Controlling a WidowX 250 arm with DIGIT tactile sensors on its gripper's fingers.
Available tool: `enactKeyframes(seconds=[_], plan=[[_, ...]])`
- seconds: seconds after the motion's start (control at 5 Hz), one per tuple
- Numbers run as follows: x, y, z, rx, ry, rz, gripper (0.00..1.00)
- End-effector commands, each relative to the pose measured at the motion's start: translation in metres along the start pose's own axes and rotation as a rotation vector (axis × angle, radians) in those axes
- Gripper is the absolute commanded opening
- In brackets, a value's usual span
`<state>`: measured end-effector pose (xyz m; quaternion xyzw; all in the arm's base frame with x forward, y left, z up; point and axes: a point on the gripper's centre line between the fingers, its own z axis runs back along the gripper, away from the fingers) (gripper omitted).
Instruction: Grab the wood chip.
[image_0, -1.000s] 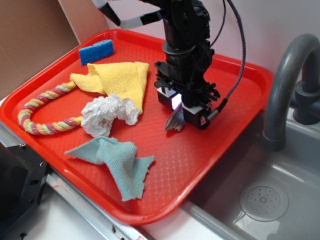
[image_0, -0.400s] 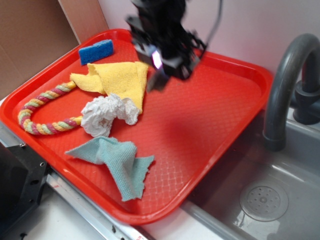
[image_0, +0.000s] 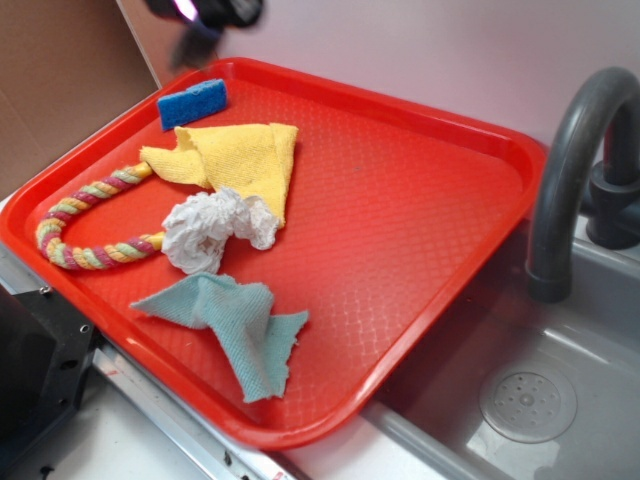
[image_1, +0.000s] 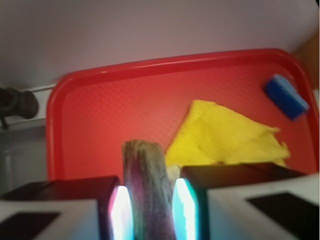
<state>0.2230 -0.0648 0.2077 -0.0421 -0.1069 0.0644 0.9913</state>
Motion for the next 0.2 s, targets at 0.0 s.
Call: enactKeyframes(seconds=[0.0], plan=[[0.0053, 0.0103, 0.0164, -0.036, 0.019, -0.028, 0.00]])
